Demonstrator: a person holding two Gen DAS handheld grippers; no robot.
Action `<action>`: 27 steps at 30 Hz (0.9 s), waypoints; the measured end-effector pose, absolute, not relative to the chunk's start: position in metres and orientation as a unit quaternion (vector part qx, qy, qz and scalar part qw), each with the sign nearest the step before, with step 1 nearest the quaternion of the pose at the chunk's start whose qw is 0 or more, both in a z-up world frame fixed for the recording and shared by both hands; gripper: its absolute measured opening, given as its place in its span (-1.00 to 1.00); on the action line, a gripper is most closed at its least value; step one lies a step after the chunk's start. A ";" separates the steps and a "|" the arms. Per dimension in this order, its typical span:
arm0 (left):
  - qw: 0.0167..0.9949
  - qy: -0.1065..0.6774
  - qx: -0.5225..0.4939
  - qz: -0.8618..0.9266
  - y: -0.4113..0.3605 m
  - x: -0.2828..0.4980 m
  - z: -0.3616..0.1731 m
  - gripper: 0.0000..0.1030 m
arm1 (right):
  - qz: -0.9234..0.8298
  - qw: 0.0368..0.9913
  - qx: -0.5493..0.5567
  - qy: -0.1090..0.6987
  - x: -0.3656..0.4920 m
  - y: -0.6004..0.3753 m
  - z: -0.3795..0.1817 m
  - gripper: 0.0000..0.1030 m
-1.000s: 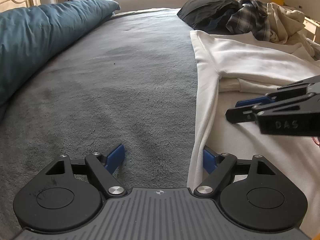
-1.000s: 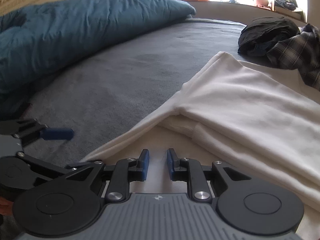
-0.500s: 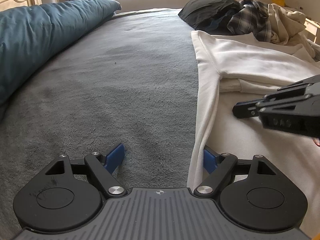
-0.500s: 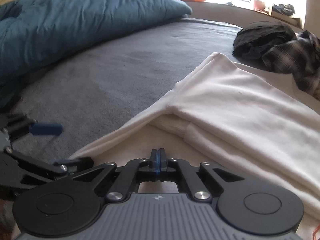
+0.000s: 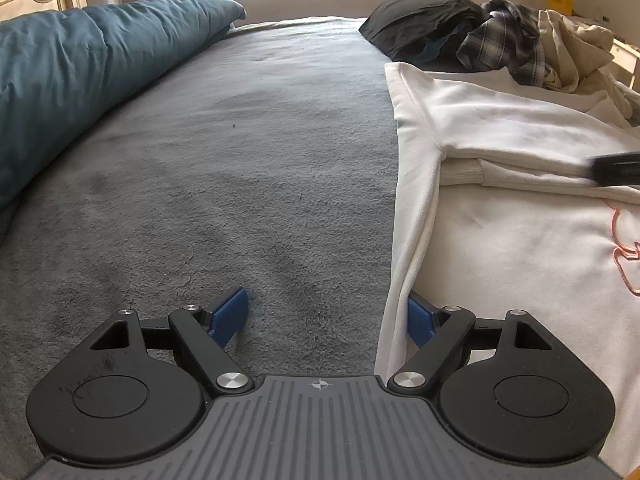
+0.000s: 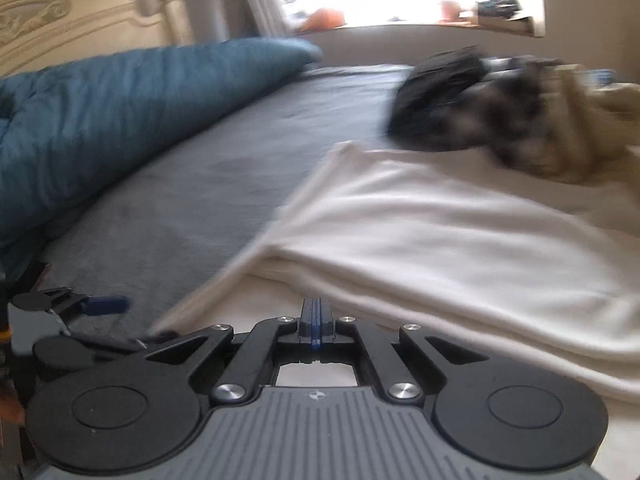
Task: Fold clothes
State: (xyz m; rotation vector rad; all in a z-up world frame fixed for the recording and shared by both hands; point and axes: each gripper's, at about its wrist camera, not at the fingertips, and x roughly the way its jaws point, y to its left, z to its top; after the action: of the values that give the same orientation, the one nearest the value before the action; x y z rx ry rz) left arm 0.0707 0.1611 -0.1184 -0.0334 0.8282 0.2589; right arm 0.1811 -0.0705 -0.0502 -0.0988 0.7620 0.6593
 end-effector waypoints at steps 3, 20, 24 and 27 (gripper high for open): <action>0.910 0.396 -0.018 0.121 0.162 0.070 -0.115 0.58 | 0.208 0.903 -0.033 0.374 0.169 -0.149 -0.026 -1.00; 0.901 0.414 0.031 0.125 0.150 0.087 -0.111 0.59 | -0.762 0.523 0.167 0.345 -0.281 -0.637 0.007 -0.98; 0.898 0.420 0.039 0.129 0.147 0.090 -0.110 0.59 | -0.816 0.398 0.277 0.315 -0.364 -0.643 -0.021 0.15; 0.895 0.425 0.036 0.132 0.148 0.091 -0.109 0.59 | -0.827 0.326 0.279 0.362 -0.384 -0.644 -0.045 0.31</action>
State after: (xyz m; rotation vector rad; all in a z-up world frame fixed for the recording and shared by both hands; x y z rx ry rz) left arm 0.0910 0.1477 -0.1091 0.0738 0.8816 0.2737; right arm -0.3836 -0.6443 -0.0448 0.7317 0.9490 -2.1684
